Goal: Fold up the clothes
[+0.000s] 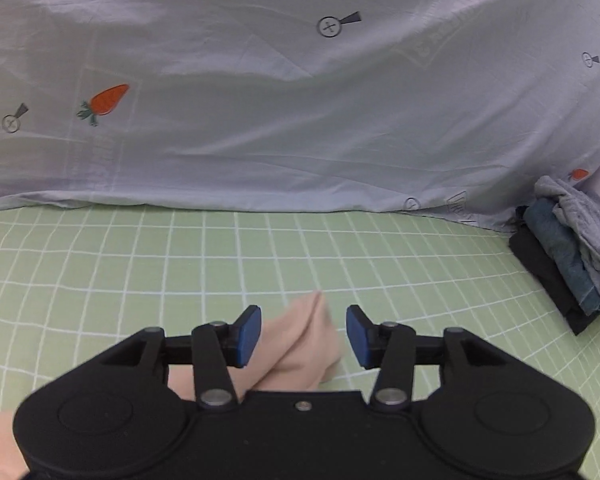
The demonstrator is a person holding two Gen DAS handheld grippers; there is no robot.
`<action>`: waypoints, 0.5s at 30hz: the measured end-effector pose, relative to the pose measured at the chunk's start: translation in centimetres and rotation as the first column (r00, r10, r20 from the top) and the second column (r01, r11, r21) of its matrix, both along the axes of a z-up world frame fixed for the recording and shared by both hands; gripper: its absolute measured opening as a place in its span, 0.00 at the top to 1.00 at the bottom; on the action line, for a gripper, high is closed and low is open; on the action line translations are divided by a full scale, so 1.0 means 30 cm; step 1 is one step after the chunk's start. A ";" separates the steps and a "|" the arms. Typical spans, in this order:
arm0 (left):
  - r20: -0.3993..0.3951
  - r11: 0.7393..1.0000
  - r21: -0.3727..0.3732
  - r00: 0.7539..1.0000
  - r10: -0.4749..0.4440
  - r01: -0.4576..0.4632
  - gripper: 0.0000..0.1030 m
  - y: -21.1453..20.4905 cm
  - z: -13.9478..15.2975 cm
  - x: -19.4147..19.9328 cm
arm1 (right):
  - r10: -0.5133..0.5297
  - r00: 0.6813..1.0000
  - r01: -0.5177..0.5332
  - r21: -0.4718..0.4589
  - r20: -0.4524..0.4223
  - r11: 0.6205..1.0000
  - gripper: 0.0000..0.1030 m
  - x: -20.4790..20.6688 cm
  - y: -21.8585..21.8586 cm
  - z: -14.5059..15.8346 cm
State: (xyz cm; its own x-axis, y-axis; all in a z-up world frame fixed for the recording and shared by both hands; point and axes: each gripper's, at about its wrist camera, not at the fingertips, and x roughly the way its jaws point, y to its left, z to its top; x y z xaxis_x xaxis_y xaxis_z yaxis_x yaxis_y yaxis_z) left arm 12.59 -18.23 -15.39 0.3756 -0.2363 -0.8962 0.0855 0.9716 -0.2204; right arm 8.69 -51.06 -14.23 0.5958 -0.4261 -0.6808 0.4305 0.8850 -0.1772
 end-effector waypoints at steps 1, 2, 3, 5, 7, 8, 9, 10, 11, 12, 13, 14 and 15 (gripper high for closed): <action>0.004 1.000 0.004 1.000 -0.007 0.007 0.55 -0.004 0.000 0.002 | 0.036 0.999 -0.036 0.037 -0.003 0.999 0.43 -0.011 0.035 -0.003; 0.008 1.000 0.012 1.000 -0.015 0.015 0.54 -0.010 0.000 0.003 | 0.051 0.999 -0.051 0.083 -0.006 0.995 0.40 -0.020 0.068 -0.005; 0.014 1.000 0.022 1.000 -0.021 0.020 0.54 -0.016 -0.001 0.003 | 0.059 0.998 -0.057 0.137 -0.015 0.989 0.38 -0.031 0.104 -0.012; 0.025 0.999 0.042 0.999 -0.029 0.028 0.53 -0.027 -0.002 -0.003 | 0.045 0.999 -0.038 0.222 -0.026 0.974 0.38 -0.054 0.166 -0.021; 0.031 0.998 0.057 0.999 -0.028 0.026 0.53 -0.033 -0.002 -0.010 | 0.006 0.999 0.006 0.280 -0.042 0.960 0.38 -0.076 0.220 -0.030; 0.032 0.998 0.062 0.999 -0.024 0.022 0.53 -0.035 -0.001 -0.015 | 0.016 0.999 -0.001 0.298 -0.047 0.954 0.38 -0.082 0.240 -0.038; 0.028 0.998 0.063 0.999 -0.016 0.015 0.53 -0.035 0.001 -0.020 | 0.038 0.998 -0.020 0.310 -0.053 0.951 0.39 -0.084 0.258 -0.051; 0.023 0.998 0.061 1.000 -0.010 0.008 0.53 -0.034 0.003 -0.026 | 0.056 0.997 -0.036 0.317 -0.054 0.948 0.52 -0.086 0.268 -0.061; 0.019 0.998 0.061 1.000 -0.006 0.005 0.53 -0.034 0.006 -0.034 | 0.067 0.996 -0.047 0.324 -0.052 0.945 0.62 -0.089 0.275 -0.068; 0.021 0.998 0.062 1.000 -0.006 0.005 0.53 -0.035 0.011 -0.046 | 0.064 0.997 -0.048 0.328 -0.039 0.944 0.75 -0.098 0.274 -0.065; 0.027 0.998 0.066 1.000 -0.007 0.005 0.53 -0.038 0.019 -0.061 | 0.065 0.998 -0.055 0.329 -0.018 0.943 0.85 -0.111 0.264 -0.051; 0.033 0.997 0.073 0.999 -0.008 0.006 0.53 -0.041 0.028 -0.076 | 0.066 0.998 -0.063 0.329 0.002 0.942 0.91 -0.123 0.255 -0.038; 0.041 0.997 0.080 0.999 -0.009 0.006 0.53 -0.044 0.038 -0.093 | 0.067 0.997 -0.071 0.332 0.024 0.941 0.95 -0.137 0.245 -0.022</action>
State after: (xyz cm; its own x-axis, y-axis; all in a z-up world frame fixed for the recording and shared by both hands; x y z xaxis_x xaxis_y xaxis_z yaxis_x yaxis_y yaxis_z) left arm 9.79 -19.54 -14.24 0.4111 -0.1681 -0.8959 0.1004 0.9852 -0.1387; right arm 4.57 -43.71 -14.90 0.6251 -0.1342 -0.7689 0.3662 0.9204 0.1371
